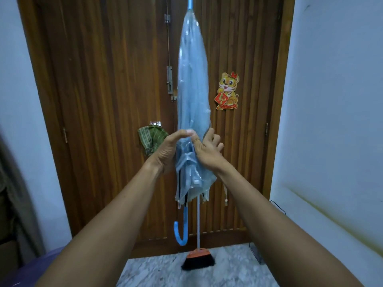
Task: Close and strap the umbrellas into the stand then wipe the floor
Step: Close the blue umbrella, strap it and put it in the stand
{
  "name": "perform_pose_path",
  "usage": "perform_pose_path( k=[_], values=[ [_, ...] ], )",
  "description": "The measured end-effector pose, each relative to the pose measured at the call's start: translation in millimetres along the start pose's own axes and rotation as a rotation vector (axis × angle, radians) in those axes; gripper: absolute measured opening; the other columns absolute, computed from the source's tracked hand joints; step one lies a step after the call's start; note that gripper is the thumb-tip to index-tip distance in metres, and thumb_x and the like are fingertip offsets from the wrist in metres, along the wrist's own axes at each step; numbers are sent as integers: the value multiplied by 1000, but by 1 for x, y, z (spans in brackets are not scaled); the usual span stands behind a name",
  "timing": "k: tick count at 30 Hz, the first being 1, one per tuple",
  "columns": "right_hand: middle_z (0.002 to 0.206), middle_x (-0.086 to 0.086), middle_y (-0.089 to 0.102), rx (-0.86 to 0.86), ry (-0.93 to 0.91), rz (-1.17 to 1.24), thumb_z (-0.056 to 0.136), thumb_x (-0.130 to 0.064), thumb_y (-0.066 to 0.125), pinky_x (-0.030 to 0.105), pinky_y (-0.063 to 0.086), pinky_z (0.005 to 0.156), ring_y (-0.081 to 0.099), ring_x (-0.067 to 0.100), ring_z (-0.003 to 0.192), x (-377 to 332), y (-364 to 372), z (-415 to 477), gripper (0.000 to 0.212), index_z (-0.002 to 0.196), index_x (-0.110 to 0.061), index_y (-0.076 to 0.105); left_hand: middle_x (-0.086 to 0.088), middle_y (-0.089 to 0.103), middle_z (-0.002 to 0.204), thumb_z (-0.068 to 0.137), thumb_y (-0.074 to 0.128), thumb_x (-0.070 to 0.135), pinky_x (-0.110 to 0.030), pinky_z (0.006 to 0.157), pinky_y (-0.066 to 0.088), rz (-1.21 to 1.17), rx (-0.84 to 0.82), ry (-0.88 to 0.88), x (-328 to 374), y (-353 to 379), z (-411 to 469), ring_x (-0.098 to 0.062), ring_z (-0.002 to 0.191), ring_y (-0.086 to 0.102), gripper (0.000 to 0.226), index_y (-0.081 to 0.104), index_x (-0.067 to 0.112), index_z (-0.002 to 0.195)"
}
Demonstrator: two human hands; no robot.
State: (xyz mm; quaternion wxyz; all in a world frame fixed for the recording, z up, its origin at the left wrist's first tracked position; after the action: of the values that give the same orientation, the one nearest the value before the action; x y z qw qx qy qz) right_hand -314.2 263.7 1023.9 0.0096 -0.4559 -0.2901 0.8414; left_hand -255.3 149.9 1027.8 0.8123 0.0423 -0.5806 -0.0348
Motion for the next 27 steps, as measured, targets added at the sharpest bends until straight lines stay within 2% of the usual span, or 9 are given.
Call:
perform_pose_path(
  k=[3, 5, 8, 10, 13, 17, 19, 22, 27],
  values=[
    [133, 3, 36, -46, -103, 4, 96, -53, 50, 50, 33, 113, 33, 26, 128, 1, -1, -1, 55, 141, -28, 29, -15, 73, 115, 95, 63, 31, -42, 94, 56, -1, 167, 21, -4, -2, 8, -35, 112, 68, 38, 69, 6, 122],
    [131, 0, 52, -193, -152, 238, 88, -39, 65, 44, 44, 107, 49, 24, 125, 7, -10, -1, 54, 138, -30, 45, -19, 71, 112, 88, 70, 27, -45, 92, 55, 9, 234, 32, -9, -13, 11, -38, 105, 66, 42, 69, 2, 122],
    [119, 3, 70, -115, -86, 582, 88, -19, 56, 37, 52, 99, 64, 23, 118, 13, -31, 7, 40, 127, -19, 65, -20, 71, 108, 73, 75, 20, -49, 91, 56, -10, 328, 41, -12, -28, 10, -37, 98, 67, 50, 69, 1, 119],
    [121, 5, 69, 7, -5, 514, 94, -10, 46, 44, 47, 108, 61, 23, 120, 22, -40, 17, 39, 126, -21, 66, -17, 72, 104, 66, 77, 19, -55, 100, 52, -8, 333, 45, -13, -35, 9, -36, 99, 68, 48, 71, 5, 111],
    [137, 7, 61, -191, 106, 313, 95, -10, 45, 49, 43, 113, 57, 24, 125, 32, -35, 20, 45, 134, -25, 61, -15, 69, 102, 65, 77, 18, -56, 105, 46, 0, 247, 31, -13, -36, 10, -35, 99, 65, 47, 70, 6, 110],
    [128, 6, 62, -364, 191, 370, 90, -14, 49, 39, 55, 91, 62, 21, 107, 40, -37, 18, 50, 138, -27, 58, -16, 69, 104, 66, 72, 17, -49, 96, 53, 80, 269, 58, -12, -34, 10, -33, 98, 66, 44, 72, 3, 107],
    [117, 6, 62, -350, 108, 288, 91, -16, 58, 29, 54, 76, 60, 20, 97, 41, -39, 17, 45, 135, -25, 57, -10, 74, 89, 62, 70, 18, -37, 78, 59, 129, 415, 49, -10, -38, 7, -28, 87, 70, 36, 75, 5, 96],
    [120, 2, 47, -113, -94, 97, 84, -15, 75, 17, 47, 73, 52, 13, 103, 46, -31, 18, 40, 121, -22, 61, -3, 74, 75, 72, 67, 12, -27, 59, 57, 104, 476, 34, -9, -38, 4, -18, 70, 72, 23, 72, 6, 94],
    [103, -2, 71, -241, -160, 62, 90, -24, 71, 27, 59, 76, 70, 12, 92, 48, -8, 16, 17, 107, -20, 71, -3, 72, 76, 78, 63, 9, -31, 63, 58, 74, 449, 45, -6, -33, 3, -20, 71, 71, 20, 69, 8, 98]
  ],
)
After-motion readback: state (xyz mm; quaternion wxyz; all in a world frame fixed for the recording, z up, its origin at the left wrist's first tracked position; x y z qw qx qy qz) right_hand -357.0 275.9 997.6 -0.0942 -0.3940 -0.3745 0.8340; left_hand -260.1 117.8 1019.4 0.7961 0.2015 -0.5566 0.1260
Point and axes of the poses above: each hand's wrist, its own z-axis towards the middle knuckle, its own y-axis out of the palm, x = y × z, the point moved 1 cm from there along z, towards the middle knuckle
